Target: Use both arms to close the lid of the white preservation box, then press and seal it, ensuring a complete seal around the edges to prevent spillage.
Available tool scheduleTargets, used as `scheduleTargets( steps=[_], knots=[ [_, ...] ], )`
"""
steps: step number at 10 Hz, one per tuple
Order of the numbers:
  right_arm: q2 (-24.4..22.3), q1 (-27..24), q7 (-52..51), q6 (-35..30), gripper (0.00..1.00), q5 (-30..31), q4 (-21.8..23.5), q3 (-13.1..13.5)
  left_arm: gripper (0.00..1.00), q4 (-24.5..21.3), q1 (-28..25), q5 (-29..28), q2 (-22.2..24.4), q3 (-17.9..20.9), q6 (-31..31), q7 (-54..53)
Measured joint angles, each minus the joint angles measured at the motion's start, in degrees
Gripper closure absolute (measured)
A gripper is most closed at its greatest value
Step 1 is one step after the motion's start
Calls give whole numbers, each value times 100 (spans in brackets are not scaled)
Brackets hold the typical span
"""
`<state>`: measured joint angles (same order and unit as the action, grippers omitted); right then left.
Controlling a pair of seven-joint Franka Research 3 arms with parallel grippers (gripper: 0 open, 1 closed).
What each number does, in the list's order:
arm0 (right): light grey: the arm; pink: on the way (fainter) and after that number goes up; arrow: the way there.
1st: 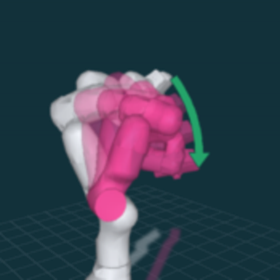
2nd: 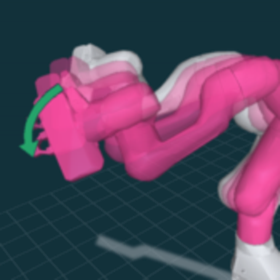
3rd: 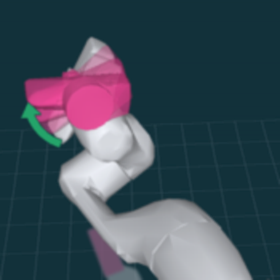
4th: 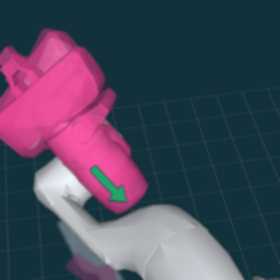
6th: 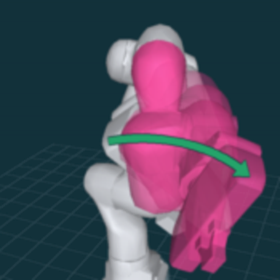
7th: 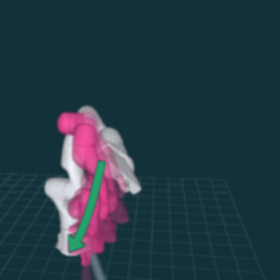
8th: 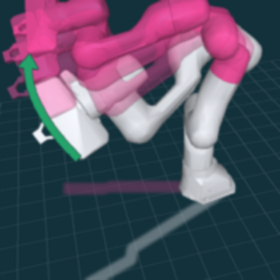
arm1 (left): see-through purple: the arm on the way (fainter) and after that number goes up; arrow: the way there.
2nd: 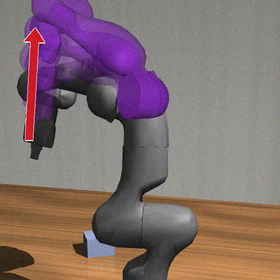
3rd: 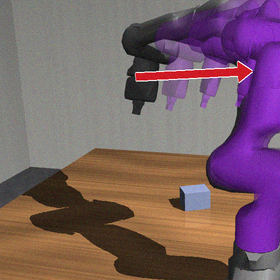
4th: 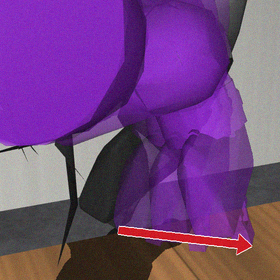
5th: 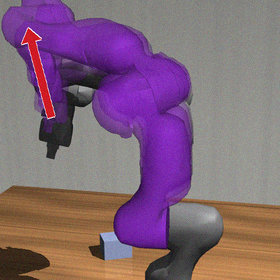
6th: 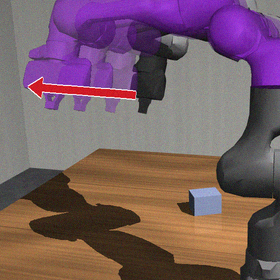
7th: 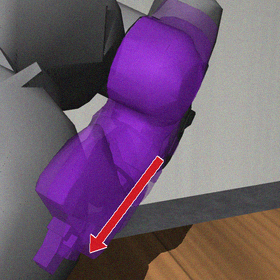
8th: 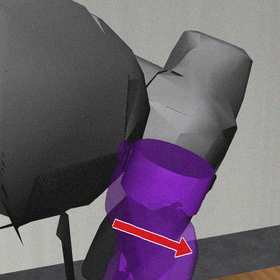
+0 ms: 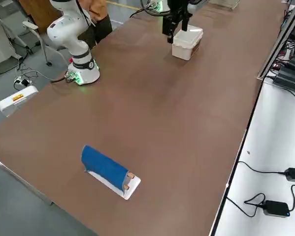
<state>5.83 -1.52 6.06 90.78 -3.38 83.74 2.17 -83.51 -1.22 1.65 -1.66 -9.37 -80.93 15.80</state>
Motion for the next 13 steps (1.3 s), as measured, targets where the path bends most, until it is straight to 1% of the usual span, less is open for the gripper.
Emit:
scheduleTargets(
  steps=[2, 4, 8, 11, 13],
  knots=[
    [-55, -112, -133, -114, 0, 4, 7, -106, 0, 21, 43, 99, 42, 12, 4, -336],
    [-141, -123, -133, -168, 0, 55, 81, -246, 0, 35, 125, 99, 224, 25, 9, -342],
    [-237, -142, -134, -61, 0, 288, 195, -272, 0, 108, 102, 74, 305, 94, 10, -321],
    [-460, -142, -134, 411, 0, 351, 588, -271, 0, 106, 109, -80, 288, 22, 10, -325],
    [-653, -140, -134, 508, 0, 352, 802, -277, 0, 98, 103, -80, 249, 23, 10, -340]
  ],
)
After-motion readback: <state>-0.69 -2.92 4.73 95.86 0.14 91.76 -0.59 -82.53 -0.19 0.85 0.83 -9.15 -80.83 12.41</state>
